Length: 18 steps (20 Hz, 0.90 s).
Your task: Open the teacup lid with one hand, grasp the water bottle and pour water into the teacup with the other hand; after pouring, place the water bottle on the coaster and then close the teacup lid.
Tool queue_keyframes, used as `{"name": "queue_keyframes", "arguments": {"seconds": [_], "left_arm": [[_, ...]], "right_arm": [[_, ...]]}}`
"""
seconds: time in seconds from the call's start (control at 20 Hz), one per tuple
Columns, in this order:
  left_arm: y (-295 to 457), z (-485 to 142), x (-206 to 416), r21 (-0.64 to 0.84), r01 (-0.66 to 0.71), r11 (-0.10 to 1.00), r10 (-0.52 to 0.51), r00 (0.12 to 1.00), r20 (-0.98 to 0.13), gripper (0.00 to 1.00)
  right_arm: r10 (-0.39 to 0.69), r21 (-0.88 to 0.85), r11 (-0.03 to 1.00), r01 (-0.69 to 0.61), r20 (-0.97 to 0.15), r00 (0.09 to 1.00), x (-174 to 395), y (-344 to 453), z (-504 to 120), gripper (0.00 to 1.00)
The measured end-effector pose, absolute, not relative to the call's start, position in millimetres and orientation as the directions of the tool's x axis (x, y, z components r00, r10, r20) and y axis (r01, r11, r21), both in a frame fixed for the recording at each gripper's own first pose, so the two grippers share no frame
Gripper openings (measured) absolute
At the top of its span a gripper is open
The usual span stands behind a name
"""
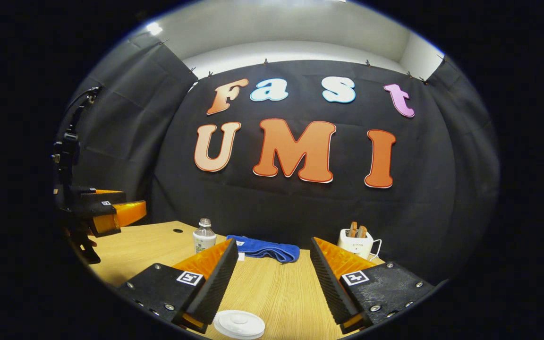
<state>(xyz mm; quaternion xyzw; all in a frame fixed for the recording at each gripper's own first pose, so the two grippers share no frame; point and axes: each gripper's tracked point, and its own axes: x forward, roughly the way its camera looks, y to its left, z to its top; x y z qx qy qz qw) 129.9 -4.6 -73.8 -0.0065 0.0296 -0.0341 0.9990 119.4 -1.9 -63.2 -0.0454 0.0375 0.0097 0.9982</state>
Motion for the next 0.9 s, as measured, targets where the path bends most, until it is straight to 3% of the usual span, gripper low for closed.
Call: {"name": "queue_keyframes", "arguments": {"seconds": [0.3,0.65,0.7,0.9], "left_arm": [[4.6,-45.7,112.6,0.082,0.023,0.996,-0.028,0.998,0.057,0.99],[0.1,-34.6,109.5,0.075,0.037,0.997,-0.043,0.996,0.079,0.96],[1.0,-34.9,110.9,0.069,0.036,0.997,-0.041,0.996,0.074,1.0],[4.3,-39.5,112.8,-0.004,0.039,0.999,-0.039,0.998,0.046,0.99]], "right_arm": [[0.001,-0.073,0.997,-0.004,-0.042,0.999,117.6,-3.9,-51.2,0.91],[0.005,-0.076,0.997,-0.008,-0.036,0.999,115.5,-0.2,-49.5,0.91],[0.002,-0.075,0.997,-0.005,-0.033,0.999,115.2,-0.4,-48.6,0.91],[-0.022,-0.08,0.997,0.02,-0.027,0.999,111.8,-11.8,-47.5,0.91]]}}
